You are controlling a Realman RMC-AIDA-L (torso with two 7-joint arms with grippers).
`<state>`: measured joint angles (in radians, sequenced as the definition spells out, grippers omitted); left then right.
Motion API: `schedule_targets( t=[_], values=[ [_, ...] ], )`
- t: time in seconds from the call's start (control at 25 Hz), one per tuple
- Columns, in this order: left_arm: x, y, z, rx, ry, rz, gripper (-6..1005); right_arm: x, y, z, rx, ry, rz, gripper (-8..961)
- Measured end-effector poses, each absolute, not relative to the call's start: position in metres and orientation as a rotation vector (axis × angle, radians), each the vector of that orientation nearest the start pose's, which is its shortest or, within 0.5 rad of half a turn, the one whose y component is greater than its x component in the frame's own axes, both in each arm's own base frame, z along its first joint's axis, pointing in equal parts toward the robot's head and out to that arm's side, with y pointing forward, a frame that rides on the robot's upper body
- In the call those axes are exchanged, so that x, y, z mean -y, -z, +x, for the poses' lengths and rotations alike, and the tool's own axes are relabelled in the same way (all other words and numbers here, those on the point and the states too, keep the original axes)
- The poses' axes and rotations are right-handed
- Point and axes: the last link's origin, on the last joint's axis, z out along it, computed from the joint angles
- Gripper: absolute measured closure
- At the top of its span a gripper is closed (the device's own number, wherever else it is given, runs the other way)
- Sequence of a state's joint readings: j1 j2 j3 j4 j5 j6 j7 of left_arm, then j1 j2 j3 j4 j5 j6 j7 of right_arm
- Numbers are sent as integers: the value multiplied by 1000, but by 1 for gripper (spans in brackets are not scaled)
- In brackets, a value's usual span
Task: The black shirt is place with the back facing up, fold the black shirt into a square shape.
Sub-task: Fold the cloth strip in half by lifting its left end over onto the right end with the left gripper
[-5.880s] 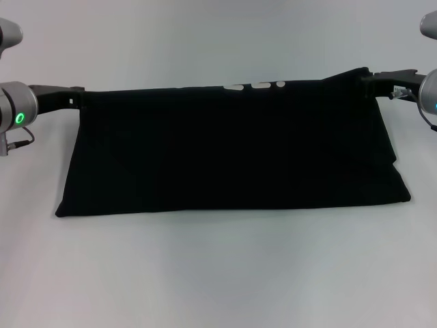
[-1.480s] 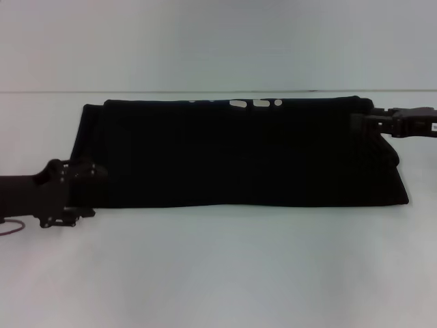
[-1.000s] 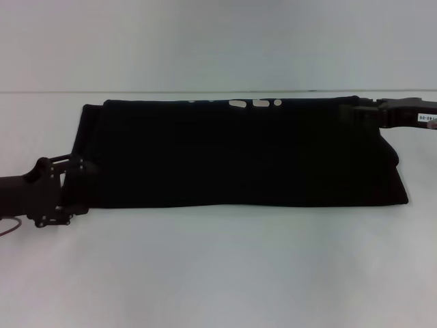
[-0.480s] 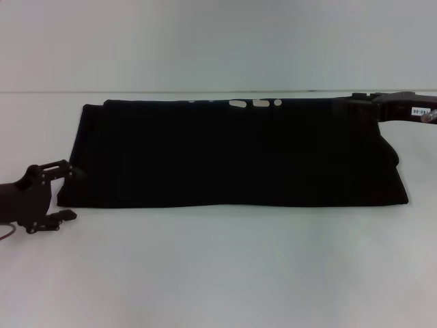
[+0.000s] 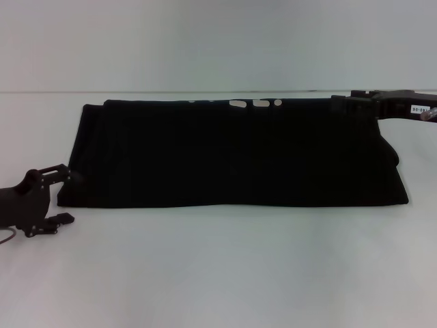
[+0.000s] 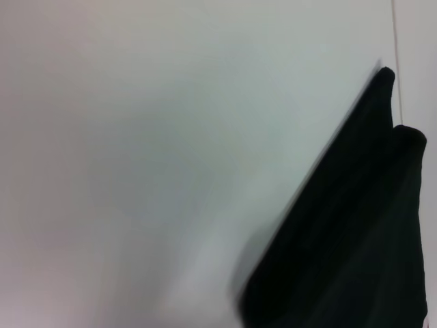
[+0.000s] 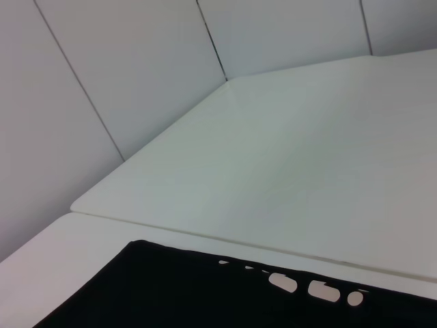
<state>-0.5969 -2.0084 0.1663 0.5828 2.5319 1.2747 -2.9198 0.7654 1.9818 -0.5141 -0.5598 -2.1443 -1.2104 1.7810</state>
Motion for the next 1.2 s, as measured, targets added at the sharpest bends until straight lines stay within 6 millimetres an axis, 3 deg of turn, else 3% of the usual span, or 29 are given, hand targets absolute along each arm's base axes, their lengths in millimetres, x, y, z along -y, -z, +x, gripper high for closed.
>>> schedule_targets(
  t=[1.2],
  values=[
    [-358,-47,-360,-3012,-1010,1495,151,-429,-44,248,-1028,-606,-2349,314]
  ],
)
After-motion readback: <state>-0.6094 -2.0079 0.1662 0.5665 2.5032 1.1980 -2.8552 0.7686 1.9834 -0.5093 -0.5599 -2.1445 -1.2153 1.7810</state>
